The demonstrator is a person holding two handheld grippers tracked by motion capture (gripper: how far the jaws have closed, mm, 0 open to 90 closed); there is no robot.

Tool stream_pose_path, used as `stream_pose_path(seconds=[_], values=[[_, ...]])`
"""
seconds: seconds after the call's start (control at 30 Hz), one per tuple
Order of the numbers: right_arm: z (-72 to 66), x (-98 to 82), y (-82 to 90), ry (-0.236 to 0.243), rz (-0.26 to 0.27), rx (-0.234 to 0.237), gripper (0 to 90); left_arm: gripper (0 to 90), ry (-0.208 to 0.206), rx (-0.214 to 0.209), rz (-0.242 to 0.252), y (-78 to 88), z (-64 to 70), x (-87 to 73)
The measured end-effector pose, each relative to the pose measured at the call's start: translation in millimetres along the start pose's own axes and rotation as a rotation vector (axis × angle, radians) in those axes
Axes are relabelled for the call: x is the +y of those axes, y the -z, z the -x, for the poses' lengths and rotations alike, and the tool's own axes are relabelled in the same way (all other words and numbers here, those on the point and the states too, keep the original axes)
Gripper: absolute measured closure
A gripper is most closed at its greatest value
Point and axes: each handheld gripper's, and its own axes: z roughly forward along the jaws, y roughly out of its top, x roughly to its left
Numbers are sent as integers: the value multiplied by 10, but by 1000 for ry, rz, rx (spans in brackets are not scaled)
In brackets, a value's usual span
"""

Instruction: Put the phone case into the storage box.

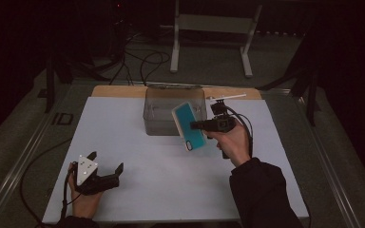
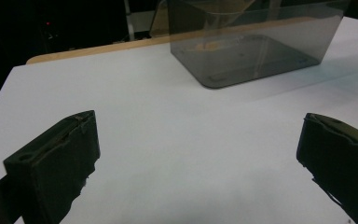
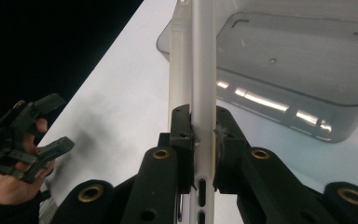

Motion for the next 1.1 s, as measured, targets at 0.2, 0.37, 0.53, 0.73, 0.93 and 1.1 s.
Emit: stream_pose_path(seconds=[0.2,0.37,0.53,0.73,0.93,1.1], values=[[0,69,-18,4,12,-8,818,4,2,-6,-2,-13,10,-6],[-13,125,-44,1,15,-20,818,4,0,-5,-6,-17,6,-9],[-16,174,-65,-4,25,-20,818,4,4,-4,-13,-30,-1,-18],[-9,238,-83,-4,31,-41,818,4,9,-3,-7,-24,-10,-19],[0,312,-81,-4,36,-75,818,4,9,-2,-9,-30,-5,-22],[21,363,-90,-9,37,-98,818,4,9,-2,-11,-32,-6,-23]])
